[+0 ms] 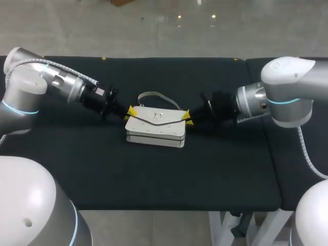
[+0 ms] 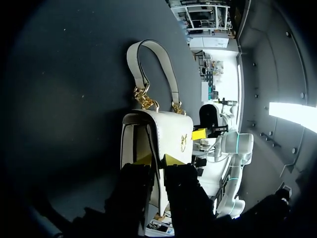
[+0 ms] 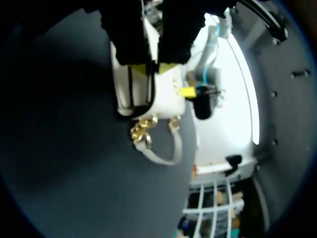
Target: Pick up the bag, open it, inspect its contents, close it, and place it on the opposite side
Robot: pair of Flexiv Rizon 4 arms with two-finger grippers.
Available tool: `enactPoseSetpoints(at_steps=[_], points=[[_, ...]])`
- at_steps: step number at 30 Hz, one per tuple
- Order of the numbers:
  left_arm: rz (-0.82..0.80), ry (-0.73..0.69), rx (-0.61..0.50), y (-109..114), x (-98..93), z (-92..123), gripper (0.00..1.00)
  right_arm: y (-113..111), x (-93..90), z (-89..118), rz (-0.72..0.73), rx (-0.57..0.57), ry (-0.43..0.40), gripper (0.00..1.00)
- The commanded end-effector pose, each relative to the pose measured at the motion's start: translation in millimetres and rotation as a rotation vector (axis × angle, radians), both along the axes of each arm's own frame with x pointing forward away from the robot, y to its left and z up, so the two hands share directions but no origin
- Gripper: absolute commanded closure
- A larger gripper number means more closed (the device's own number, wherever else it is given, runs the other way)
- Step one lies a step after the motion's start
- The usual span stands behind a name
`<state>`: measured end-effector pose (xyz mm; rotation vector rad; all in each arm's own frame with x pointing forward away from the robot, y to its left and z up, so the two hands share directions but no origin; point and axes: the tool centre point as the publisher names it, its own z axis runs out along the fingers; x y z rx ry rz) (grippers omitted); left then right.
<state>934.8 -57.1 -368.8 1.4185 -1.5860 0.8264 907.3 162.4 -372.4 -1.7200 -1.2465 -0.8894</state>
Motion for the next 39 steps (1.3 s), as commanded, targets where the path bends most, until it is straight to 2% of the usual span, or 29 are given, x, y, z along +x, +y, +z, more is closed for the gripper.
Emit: enactPoseSetpoints(at_steps=[1, 3, 4, 5, 6, 7, 8, 9, 12, 15, 17, 21, 23, 25, 29, 32, 34, 36, 39], points=[[0.004, 0.0, -0.003, 0, -2.3, -4, 1.0, 5, 1.9, -6, 0.003, 0.005, 0.008, 1.0], [0.004, -0.003, 0.001, 1, -4.1, -2, 1.0, 5, 1.6, -6, 0.003, 0.006, 0.01, 1.0], [0.002, -0.008, 0.003, 1, -5.4, 0, 0.87, 4, 1.1, -5, 0.007, 0.004, 0.012, 1.0], [0.002, -0.018, 0.007, 2, -6.9, 3, 0.58, 4, 0.9, -3, 0.008, -0.005, 0.01, 0.74], [0.003, -0.028, 0.007, 3, -8.6, 7, 0.34, 2, 0.5, -1, 0.0, -0.015, 0.003, 0.11], [0.001, -0.037, 0.01, 3, -10.0, 10, 0.09, 0, 0.2, 1, -0.004, -0.025, -0.004, 0.0], [0.005, -0.046, 0.018, 4, -12.1, 13, 0.02, -3, 0.0, 3, -0.012, -0.035, -0.01, 0.0], [-0.001, -0.048, 0.012, 5, -13.8, 17, 0.0, -6, 0.1, 5, -0.017, -0.037, -0.015, 0.0], [-0.009, -0.051, 0.005, 10, -19.8, 24, 0.02, -15, 0.8, 11, -0.031, -0.06, -0.025, 0.0], [-0.009, -0.054, 0.012, 13, -26.5, 28, 0.23, -23, 1.4, 15, -0.033, -0.093, -0.025, 0.0], [-0.012, -0.05, 0.022, 14, -30.8, 28, 0.26, -29, 2.0, 16, -0.036, -0.118, -0.026, 0.0], [-0.016, -0.035, 0.039, 13, -36.3, 25, 0.49, -45, 3.8, 23, -0.047, -0.176, -0.037, 0.0], [-0.02, -0.027, 0.048, 11, -37.7, 22, 0.55, -50, 5.8, 25, -0.039, -0.206, -0.029, 0.0], [-0.021, -0.022, 0.054, 9, -37.9, 20, 0.59, -55, 7.3, 27, -0.017, -0.239, -0.024, 0.0], [-0.023, -0.002, 0.072, 7, -36.2, 15, 0.6, -65, 11.6, 31, -0.009, -0.284, -0.025, 0.0], [-0.017, 0.007, 0.084, 8, -35.6, 13, 0.65, -75, 14.8, 33, -0.005, -0.321, -0.018, 0.0], [-0.01, 0.017, 0.093, 9, -35.9, 12, 0.75, -82, 16.5, 33, 0.003, -0.35, -0.009, 0.0], [-0.005, 0.024, 0.1, 10, -36.5, 11, 1.0, -82, 16.5, 33, 0.003, -0.35, -0.009, 0.0], [0.005, 0.041, 0.117, 14, -38.6, 9, 1.0, -82, 16.5, 33, 0.003, -0.35, -0.009, 0.0]])
